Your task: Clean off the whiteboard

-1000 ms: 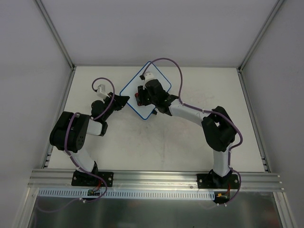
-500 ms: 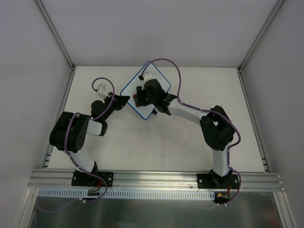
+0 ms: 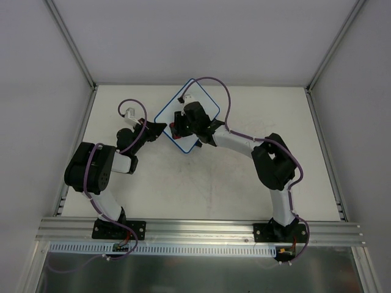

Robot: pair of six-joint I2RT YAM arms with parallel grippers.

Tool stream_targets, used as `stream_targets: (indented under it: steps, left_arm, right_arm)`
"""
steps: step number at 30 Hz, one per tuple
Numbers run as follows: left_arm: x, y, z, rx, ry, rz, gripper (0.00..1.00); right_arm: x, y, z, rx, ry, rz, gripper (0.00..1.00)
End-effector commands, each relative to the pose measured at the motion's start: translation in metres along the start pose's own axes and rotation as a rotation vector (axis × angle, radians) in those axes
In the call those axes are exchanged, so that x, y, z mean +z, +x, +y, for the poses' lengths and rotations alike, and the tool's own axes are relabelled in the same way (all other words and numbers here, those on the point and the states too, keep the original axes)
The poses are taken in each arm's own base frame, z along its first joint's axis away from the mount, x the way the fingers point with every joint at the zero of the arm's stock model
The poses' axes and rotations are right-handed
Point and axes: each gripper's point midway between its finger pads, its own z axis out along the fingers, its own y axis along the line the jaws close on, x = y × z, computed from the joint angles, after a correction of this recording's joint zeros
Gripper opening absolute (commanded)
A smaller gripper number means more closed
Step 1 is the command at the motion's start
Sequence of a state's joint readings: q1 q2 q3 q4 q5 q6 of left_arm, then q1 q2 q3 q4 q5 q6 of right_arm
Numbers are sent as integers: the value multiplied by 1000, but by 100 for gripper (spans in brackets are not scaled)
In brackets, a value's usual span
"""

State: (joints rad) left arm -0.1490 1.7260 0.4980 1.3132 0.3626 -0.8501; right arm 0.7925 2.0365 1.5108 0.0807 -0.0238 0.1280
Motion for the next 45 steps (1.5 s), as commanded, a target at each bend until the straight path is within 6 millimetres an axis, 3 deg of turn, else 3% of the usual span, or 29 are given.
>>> stream_targets:
  steps: [1,4,11,17,22,28,41,45]
  left_arm:
    - [-4,-50,-68,165,282,-209,0]
    - [-4,-49,-67,171,279,-206,0]
    - [-3,-47,-67,170,283,-197,0]
    - [-4,-45,-68,178,288,-191,0]
    - [-4,-45,-68,178,288,-191,0]
    - [-3,-44,-68,179,293,-183,0]
    - [-4,-43,-68,189,299,-176,0]
    - [-4,-42,-68,191,298,-174,0]
  right_arm:
    - [8,3,-13,81,42,15,0]
    - [5,13,-40,133,142,16,0]
    - [-3,43,-80,218,308,70,0]
    - [-10,63,-103,278,389,112,0]
    - [-12,70,-108,312,400,127,0]
    - [-6,56,-82,256,312,101,0]
    - [-13,25,7,26,49,-8,0]
    - [-16,20,22,-13,-20,-18,0]
